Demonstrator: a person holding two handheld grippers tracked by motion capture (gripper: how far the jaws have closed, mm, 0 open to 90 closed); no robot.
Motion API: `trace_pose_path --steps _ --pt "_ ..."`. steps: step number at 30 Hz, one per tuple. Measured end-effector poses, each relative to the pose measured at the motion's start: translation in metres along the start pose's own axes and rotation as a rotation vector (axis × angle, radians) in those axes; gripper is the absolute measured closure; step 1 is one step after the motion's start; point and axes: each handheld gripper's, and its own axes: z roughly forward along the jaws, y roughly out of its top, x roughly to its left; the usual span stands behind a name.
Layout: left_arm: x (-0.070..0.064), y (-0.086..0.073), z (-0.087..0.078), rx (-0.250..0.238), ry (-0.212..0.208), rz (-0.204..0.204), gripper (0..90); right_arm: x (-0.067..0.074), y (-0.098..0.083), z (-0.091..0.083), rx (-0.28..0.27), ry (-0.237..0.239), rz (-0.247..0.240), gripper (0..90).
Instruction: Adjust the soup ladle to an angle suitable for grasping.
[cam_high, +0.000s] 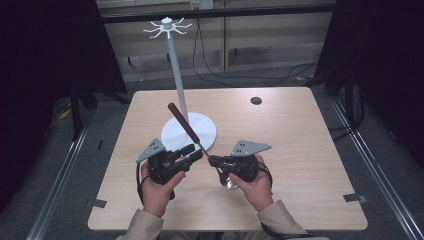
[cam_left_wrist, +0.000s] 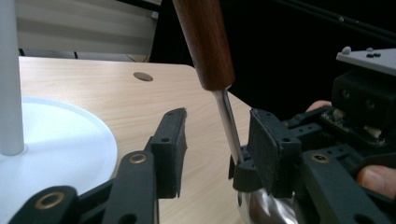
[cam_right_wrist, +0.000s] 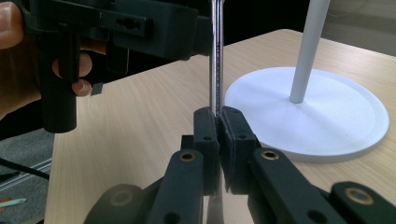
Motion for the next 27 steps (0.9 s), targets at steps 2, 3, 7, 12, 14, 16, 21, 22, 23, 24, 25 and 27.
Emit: trace_pose_path --steps 2,3,7,12,14,16,21,22,23,24,25,27 --pt "-0.002 0.000 0.003 -0.014 -0.003 -0.007 59.1 0.001 -0.001 0.000 -0.010 -0.006 -0.001 86.1" --pt "-0.003 0.001 0.003 -0.020 0.007 -0.007 60.2 0.001 0.000 0.000 -0.012 -0.005 -0.002 86.0" --pt "-0.006 0.001 0.009 -0.050 -0.024 -0.031 70.0 0.002 0.000 0.000 -0.031 -0.009 0.004 86.0" --pt "-0.008 0.002 0.011 -0.062 -0.026 -0.038 80.8 0.003 -0.001 -0.002 -0.064 -0.023 0.012 85.9" --pt "-0.008 0.002 0.011 -0.070 -0.031 -0.051 81.2 0.003 -0.001 -0.003 -0.070 -0.027 0.013 85.9" --pt "-0.009 0.003 0.012 -0.083 -0.037 -0.053 81.8 0.004 -0.001 -0.003 -0.077 -0.026 0.014 85.9" --pt "-0.013 0.005 0.014 -0.091 -0.039 -0.060 84.2 0.006 -0.001 -0.001 -0.091 -0.034 0.027 85.8" --pt "-0.013 0.005 0.014 -0.086 -0.039 -0.054 84.5 0.005 -0.001 -0.001 -0.091 -0.036 0.028 85.8" --pt "-0.014 0.006 0.014 -0.082 -0.039 -0.050 84.6 0.005 -0.002 -0.001 -0.093 -0.032 0.031 85.7" --pt "-0.014 0.007 0.014 -0.083 -0.043 -0.050 84.7 0.005 -0.002 -0.001 -0.096 -0.031 0.036 85.7" --pt "-0.014 0.007 0.014 -0.080 -0.044 -0.050 84.8 0.005 -0.002 -0.001 -0.100 -0.030 0.036 85.7" --pt "-0.014 0.008 0.013 -0.077 -0.036 -0.044 85.0 0.005 -0.002 -0.001 -0.102 -0.025 0.042 85.7"
